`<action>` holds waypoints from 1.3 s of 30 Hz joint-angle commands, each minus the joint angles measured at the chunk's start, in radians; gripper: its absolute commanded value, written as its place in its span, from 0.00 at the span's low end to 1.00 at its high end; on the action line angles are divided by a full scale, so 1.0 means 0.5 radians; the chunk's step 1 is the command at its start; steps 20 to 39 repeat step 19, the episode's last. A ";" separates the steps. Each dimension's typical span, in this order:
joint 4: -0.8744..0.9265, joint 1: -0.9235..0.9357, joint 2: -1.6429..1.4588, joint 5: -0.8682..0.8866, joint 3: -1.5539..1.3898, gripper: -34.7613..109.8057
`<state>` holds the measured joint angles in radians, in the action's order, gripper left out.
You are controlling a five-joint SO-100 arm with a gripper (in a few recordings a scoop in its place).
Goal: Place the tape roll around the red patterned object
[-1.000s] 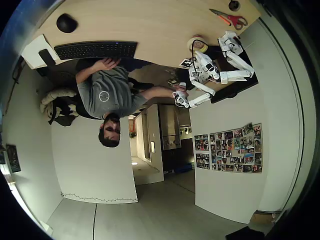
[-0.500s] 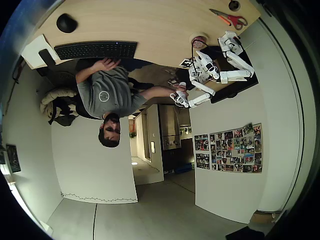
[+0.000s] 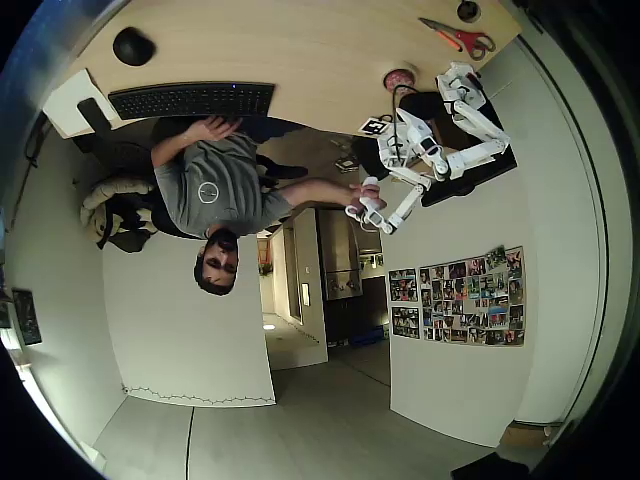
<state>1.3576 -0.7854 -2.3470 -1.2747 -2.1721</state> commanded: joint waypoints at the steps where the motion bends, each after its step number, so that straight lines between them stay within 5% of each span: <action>1: 0.270 0.021 0.009 -0.089 0.402 0.49; 10: 0.638 0.074 0.313 -0.199 1.172 0.48; 39: 0.574 0.132 0.356 -0.202 1.012 0.49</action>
